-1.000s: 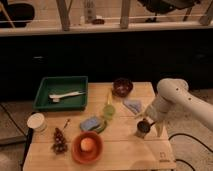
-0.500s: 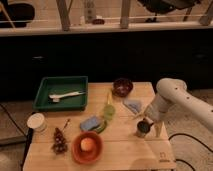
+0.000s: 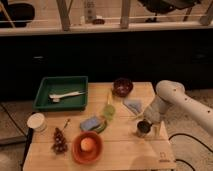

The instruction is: Stack cups on top of each other

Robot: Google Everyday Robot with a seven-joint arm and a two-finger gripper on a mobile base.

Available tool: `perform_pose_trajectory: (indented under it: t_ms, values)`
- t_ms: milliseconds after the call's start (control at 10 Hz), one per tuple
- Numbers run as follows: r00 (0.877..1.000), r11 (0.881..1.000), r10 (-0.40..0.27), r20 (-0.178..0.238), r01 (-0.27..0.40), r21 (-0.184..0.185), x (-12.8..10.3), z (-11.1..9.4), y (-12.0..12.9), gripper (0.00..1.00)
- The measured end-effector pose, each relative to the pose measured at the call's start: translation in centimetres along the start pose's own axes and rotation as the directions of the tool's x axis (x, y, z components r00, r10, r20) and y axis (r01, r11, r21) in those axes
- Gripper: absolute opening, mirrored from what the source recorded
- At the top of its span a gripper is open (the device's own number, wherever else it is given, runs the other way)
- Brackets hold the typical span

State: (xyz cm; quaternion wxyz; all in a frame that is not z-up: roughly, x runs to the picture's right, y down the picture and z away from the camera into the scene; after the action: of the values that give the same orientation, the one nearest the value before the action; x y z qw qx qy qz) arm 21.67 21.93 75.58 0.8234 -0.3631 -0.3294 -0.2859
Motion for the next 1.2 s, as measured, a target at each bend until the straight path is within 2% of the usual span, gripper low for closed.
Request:
perform_pose_trajectory:
  t_ms: [100,300,700,900,1100,1200]
  values:
    - [1.000,1.000,0.004,0.001,-0.004,-0.003,0.1,0.2,0.0,0.72]
    - [1.000,1.000,0.009,0.004,-0.009,-0.007,0.3,0.5,-0.1,0.49]
    - [1.000,1.000,0.014,0.011,-0.014,-0.008,0.4,0.9,-0.1,0.08]
    - [1.000,1.000,0.012,0.008,-0.012,-0.010,0.4,0.8,-0.1,0.00]
    - [1.000,1.000,0.005,-0.004,-0.005,-0.012,0.4,0.4,-0.1,0.00]
    - [1.000,1.000,0.000,-0.013,0.000,-0.003,0.1,-0.4,-0.4,0.00]
